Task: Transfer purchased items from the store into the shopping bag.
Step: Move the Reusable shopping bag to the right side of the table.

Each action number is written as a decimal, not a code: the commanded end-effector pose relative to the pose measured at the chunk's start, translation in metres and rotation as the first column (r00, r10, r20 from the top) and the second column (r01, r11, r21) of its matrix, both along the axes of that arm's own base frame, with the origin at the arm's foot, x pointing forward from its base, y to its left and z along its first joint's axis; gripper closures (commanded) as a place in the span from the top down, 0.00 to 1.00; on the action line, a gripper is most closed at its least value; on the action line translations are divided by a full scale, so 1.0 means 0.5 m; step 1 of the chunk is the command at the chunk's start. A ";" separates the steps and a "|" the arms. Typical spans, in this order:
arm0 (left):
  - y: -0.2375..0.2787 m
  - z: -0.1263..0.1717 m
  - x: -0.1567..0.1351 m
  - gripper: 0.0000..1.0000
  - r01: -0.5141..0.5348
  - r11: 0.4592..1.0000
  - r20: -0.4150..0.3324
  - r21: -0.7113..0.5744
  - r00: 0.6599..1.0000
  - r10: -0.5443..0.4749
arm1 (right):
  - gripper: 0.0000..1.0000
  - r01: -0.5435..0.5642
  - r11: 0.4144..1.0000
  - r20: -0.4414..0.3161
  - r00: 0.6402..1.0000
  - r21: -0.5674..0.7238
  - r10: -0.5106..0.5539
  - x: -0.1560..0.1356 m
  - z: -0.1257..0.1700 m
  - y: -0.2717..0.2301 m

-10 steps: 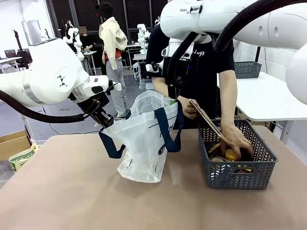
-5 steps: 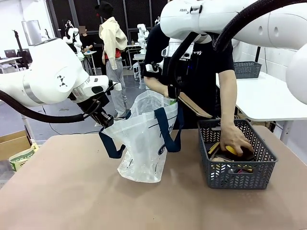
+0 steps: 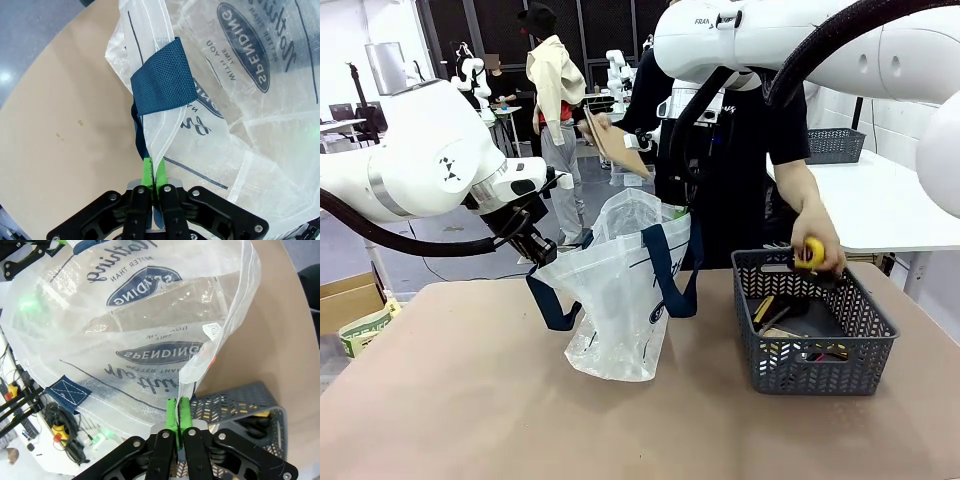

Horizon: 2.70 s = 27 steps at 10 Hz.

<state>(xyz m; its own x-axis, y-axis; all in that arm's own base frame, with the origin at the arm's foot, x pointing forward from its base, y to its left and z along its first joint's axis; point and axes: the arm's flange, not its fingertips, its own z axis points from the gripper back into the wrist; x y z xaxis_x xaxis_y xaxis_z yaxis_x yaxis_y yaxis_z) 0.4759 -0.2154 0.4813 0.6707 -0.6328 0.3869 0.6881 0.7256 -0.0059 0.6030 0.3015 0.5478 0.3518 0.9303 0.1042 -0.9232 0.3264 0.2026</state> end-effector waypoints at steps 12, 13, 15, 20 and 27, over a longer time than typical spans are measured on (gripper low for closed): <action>0.002 0.000 0.001 0.00 -0.005 1.000 -0.002 0.003 1.000 0.005 | 0.00 0.005 1.000 0.000 1.000 -0.001 -0.005 -0.002 0.000 -0.002; 0.000 0.000 0.000 0.00 0.000 1.000 0.000 0.000 1.000 0.000 | 0.00 0.005 1.000 0.000 1.000 -0.001 -0.005 -0.002 0.000 -0.002; 0.005 0.011 -0.002 0.00 -0.028 0.998 0.014 -0.059 0.999 0.029 | 0.00 -0.025 1.000 -0.007 1.000 -0.008 0.025 0.001 -0.001 0.001; 0.036 0.013 -0.005 0.00 -0.076 0.984 0.035 -0.164 0.996 0.083 | 0.00 -0.068 0.997 -0.002 0.998 -0.025 0.068 0.000 0.002 0.007; 0.073 0.023 -0.021 0.00 -0.123 0.974 0.067 -0.193 0.988 0.138 | 0.00 -0.096 0.995 0.000 0.995 -0.027 0.096 0.003 0.006 0.005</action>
<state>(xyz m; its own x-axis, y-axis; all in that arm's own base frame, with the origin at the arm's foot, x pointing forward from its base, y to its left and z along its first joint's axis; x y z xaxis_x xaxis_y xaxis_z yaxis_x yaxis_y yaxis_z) 0.4699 -0.1838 0.4934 0.7225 -0.4589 0.5171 0.5775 0.8118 -0.0863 0.6003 0.3052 0.5462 0.2884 0.9517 0.1053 -0.9435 0.2637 0.2005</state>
